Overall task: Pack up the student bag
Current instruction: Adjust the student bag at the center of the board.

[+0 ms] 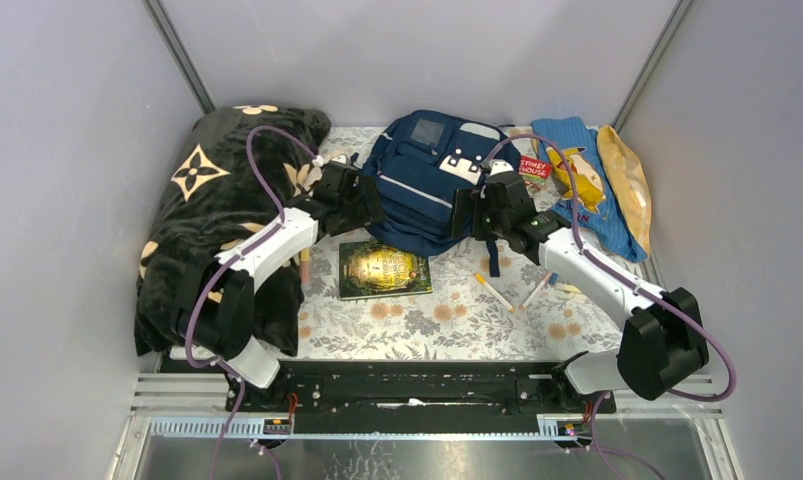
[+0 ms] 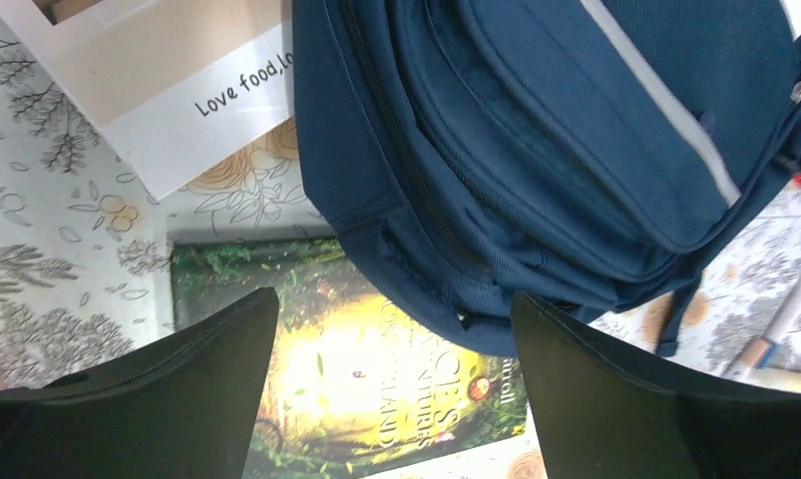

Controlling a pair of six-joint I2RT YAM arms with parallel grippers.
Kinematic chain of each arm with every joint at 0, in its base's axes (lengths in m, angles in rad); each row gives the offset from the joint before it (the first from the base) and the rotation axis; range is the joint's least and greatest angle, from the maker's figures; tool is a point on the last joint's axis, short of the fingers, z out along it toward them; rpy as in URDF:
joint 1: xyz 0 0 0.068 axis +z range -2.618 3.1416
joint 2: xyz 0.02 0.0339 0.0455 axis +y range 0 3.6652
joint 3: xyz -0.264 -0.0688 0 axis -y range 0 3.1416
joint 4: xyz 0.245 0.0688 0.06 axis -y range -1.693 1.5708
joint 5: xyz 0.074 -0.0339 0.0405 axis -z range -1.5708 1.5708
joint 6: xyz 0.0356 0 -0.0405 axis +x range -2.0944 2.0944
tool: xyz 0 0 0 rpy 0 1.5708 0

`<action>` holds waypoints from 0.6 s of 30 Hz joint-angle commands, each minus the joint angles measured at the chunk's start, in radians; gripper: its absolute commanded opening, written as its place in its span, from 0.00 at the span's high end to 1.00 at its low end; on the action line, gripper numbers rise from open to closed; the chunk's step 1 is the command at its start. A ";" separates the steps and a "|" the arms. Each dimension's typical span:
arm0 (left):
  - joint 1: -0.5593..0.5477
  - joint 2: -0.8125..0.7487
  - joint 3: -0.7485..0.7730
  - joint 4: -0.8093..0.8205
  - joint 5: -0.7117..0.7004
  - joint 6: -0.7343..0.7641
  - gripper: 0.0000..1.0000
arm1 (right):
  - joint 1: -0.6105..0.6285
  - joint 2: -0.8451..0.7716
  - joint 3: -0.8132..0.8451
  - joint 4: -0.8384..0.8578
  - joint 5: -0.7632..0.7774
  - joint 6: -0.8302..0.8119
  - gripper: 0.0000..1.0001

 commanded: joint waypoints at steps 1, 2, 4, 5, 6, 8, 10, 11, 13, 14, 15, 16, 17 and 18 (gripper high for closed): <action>0.071 0.026 -0.058 0.180 0.171 -0.109 0.08 | 0.004 0.024 0.052 -0.004 -0.114 -0.048 0.00; 0.081 0.024 -0.073 0.212 0.202 -0.122 0.09 | 0.005 0.031 0.059 -0.003 -0.118 -0.048 0.00; 0.088 0.022 -0.093 0.265 0.236 -0.144 0.10 | 0.006 0.046 0.073 -0.007 -0.117 -0.046 0.01; 0.090 0.028 -0.094 0.278 0.243 -0.150 0.10 | 0.006 0.054 0.081 -0.012 -0.110 -0.047 0.00; 0.090 0.038 -0.087 0.279 0.250 -0.154 0.13 | 0.010 0.065 0.091 -0.021 -0.098 -0.047 0.01; 0.090 0.067 -0.069 0.259 0.252 -0.154 0.18 | 0.013 0.086 0.115 -0.035 -0.081 -0.044 0.00; 0.090 0.084 -0.063 0.249 0.243 -0.158 0.28 | 0.013 0.103 0.130 -0.039 -0.076 -0.046 0.00; 0.090 0.092 -0.065 0.253 0.242 -0.160 0.34 | 0.012 0.109 0.136 -0.039 -0.076 -0.051 0.01; 0.091 0.102 -0.064 0.257 0.250 -0.161 0.48 | 0.014 0.126 0.153 -0.038 -0.077 -0.065 0.01; 0.092 0.105 -0.062 0.257 0.254 -0.161 0.56 | 0.015 0.136 0.162 -0.041 -0.076 -0.072 0.00; 0.092 0.104 -0.061 0.254 0.257 -0.162 0.67 | 0.015 0.144 0.171 -0.046 -0.073 -0.077 0.01; 0.092 0.102 -0.060 0.252 0.258 -0.160 0.75 | 0.015 0.151 0.178 -0.049 -0.071 -0.080 0.01; 0.092 0.096 -0.062 0.250 0.259 -0.156 0.83 | 0.015 0.159 0.182 -0.049 -0.070 -0.084 0.01; 0.092 0.090 -0.066 0.248 0.259 -0.150 0.89 | 0.016 0.164 0.184 -0.050 -0.068 -0.084 0.02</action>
